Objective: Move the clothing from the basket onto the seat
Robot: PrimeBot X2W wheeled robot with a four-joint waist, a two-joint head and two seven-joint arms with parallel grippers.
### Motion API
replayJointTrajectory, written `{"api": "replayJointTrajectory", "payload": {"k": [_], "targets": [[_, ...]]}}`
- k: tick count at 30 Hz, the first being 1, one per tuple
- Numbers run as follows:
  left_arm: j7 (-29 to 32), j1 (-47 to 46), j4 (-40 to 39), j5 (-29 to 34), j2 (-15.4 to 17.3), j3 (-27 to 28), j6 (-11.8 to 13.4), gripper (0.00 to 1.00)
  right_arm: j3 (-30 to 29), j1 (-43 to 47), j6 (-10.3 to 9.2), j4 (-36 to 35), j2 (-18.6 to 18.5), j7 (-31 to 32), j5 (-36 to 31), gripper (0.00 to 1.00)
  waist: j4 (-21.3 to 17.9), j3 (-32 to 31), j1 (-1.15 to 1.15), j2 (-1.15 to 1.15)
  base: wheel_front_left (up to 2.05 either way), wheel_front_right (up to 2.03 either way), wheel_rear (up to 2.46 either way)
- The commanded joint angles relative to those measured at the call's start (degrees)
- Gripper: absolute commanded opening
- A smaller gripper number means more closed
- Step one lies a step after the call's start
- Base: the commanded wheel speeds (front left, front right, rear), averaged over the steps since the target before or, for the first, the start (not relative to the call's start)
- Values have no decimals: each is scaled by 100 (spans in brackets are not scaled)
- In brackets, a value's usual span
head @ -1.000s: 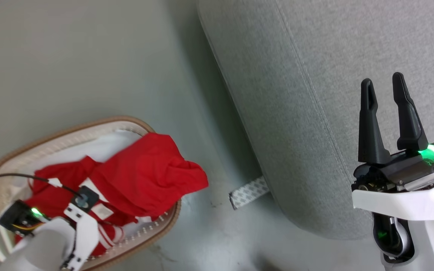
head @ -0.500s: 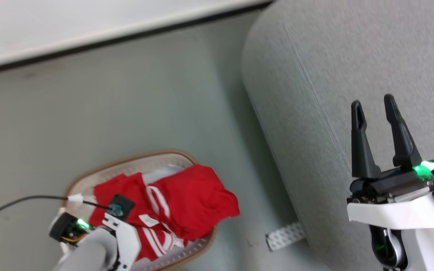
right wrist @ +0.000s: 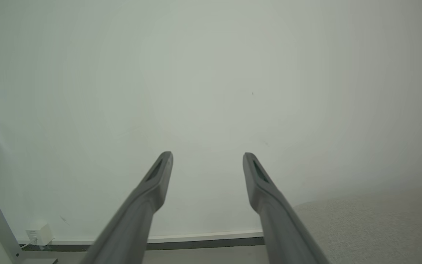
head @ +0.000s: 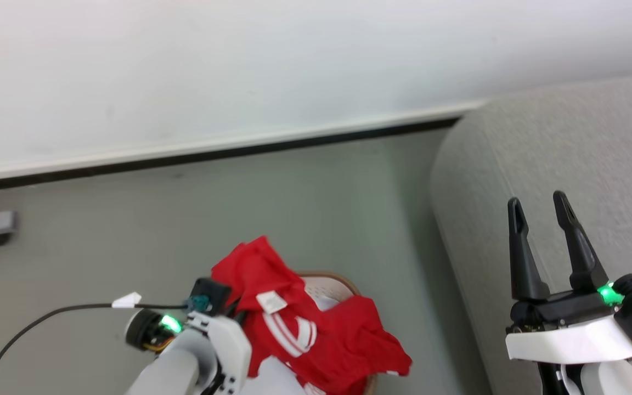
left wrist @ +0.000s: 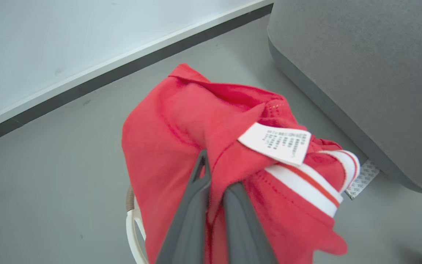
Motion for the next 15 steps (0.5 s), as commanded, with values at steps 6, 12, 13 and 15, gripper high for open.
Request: {"api": "replayJointTrajectory", "payload": {"k": [6, 12, 13, 15], "targets": [[-37, 177, -1162, -212, 6, 369, 48, 0, 5, 271, -12, 91, -15, 2, -43, 100, 565, -536, 1, 0, 0, 0, 0], [-37, 373, -2303, -304, 46, 736, 80, 0, 124, 433, -12, 178, -28, 2, 21, 100, 737, -772, 1, 0, 0, 0, 0], [-37, 408, -2464, -337, 51, 800, 77, 0, 141, 449, -12, 187, -29, 2, 32, 100, 755, -807, 1, 0, 0, 0, 0], [-37, 479, -2759, -402, 52, 880, 66, 0, 209, 511, -12, 218, -29, 2, 46, 100, 784, -882, 1, 0, 0, 0, 0]]}}
